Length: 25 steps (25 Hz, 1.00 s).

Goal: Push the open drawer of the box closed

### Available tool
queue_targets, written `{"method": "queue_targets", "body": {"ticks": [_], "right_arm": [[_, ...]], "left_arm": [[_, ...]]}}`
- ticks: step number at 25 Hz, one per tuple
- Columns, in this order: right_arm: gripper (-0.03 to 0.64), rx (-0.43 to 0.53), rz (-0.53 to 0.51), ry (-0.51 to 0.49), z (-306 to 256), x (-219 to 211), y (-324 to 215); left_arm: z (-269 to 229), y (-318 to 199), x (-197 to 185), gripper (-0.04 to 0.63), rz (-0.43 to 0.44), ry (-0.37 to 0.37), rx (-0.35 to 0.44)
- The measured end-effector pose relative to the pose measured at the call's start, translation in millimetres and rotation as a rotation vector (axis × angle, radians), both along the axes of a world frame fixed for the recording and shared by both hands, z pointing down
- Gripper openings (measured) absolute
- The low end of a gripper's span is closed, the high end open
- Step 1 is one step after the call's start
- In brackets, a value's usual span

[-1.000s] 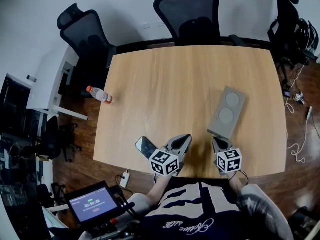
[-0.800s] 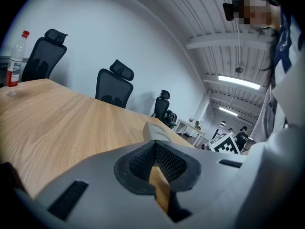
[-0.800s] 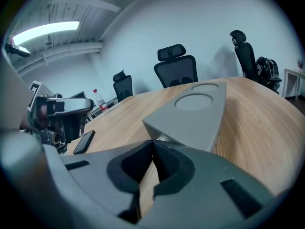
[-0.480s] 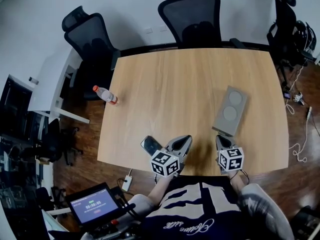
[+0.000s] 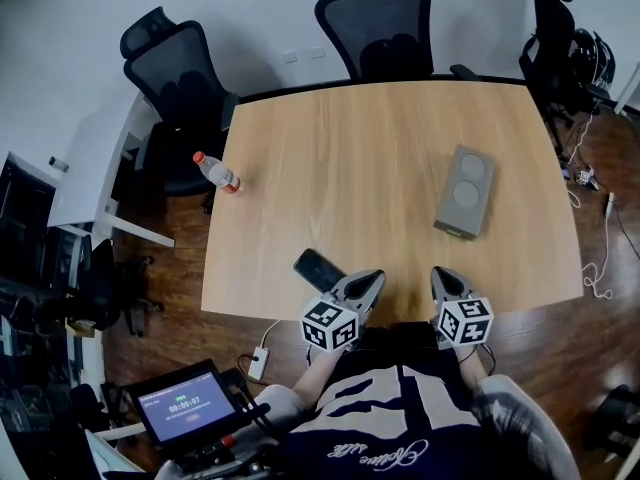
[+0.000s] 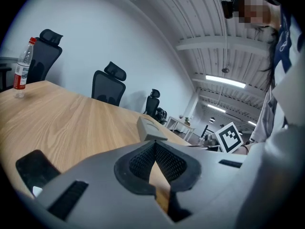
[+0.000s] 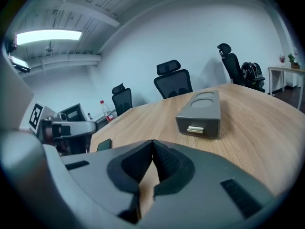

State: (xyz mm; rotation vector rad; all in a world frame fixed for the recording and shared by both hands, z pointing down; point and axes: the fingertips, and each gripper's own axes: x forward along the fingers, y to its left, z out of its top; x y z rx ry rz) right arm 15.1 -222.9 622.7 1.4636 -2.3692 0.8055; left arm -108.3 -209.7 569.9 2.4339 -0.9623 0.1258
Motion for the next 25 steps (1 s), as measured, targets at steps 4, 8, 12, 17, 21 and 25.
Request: {"method": "queue_targets", "body": {"ticks": [4, 8, 12, 17, 21, 25], "right_arm": [[-0.002, 0.006, 0.034, -0.017, -5, -8, 40], [-0.002, -0.014, 0.043, -0.006, 3, -5, 61], [-0.002, -0.019, 0.071, -0.005, 1, 5, 89], [-0.002, -0.002, 0.078, -0.012, -2, 13, 121], [-0.002, 0.001, 0.072, -0.023, -7, 26, 146], [-0.002, 0.01, 0.04, 0.006, -16, 42, 182]], "left_arm": [[8, 30, -7, 0.002, 0.038, 0.0, -0.019], [14, 38, 1, 0.002, 0.068, 0.014, -0.036], [12, 66, 16, 0.002, 0.115, 0.024, -0.037], [6, 90, 22, 0.002, 0.097, 0.041, -0.015], [-2, 96, 32, 0.002, 0.066, 0.043, 0.006], [-10, 115, 59, 0.002, 0.059, 0.056, 0.014]]}}
